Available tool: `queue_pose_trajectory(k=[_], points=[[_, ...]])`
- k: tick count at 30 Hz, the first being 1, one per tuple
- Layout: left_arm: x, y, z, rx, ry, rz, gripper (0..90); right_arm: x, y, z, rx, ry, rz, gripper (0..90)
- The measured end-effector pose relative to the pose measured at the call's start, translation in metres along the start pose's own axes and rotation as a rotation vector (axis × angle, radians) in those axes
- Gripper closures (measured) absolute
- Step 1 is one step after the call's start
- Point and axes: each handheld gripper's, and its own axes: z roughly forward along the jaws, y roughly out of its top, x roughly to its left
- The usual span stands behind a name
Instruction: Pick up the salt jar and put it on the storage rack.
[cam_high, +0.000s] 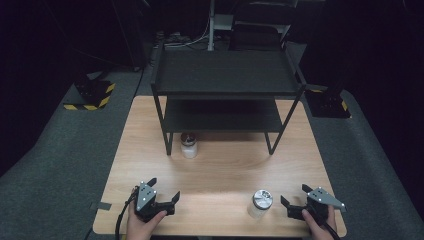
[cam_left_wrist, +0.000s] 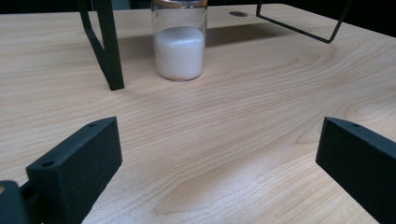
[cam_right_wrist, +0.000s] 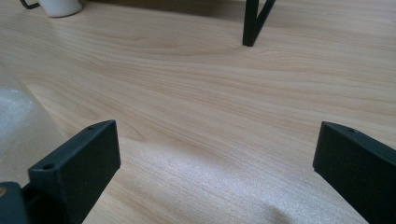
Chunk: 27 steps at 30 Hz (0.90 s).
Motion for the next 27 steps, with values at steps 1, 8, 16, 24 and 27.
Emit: queue_pose_trajectory(k=[1, 8, 16, 24, 27], points=[[0.000, 0.000, 0.000, 0.000, 0.000, 0.000, 0.6, 0.000, 0.000, 0.000, 0.000, 0.000, 0.000, 0.4], [-0.003, 0.006, -0.003, -0.016, -0.008, 0.027, 0.6, 0.001, 0.000, 0.000, 0.002, 0.006, -0.021, 0.5], [-0.006, 0.026, -0.009, -0.073, -0.027, 0.027, 0.6, 0.004, -0.002, -0.002, -0.009, -0.012, -0.020, 0.3], [-0.008, 0.038, 0.004, -0.086, -0.046, 0.024, 0.6, 0.002, -0.002, -0.002, -0.008, -0.003, -0.010, 0.3], [-0.009, 0.041, 0.017, -0.085, -0.047, 0.039, 0.6, 0.002, -0.002, -0.002, -0.009, -0.003, -0.011, 0.3]])
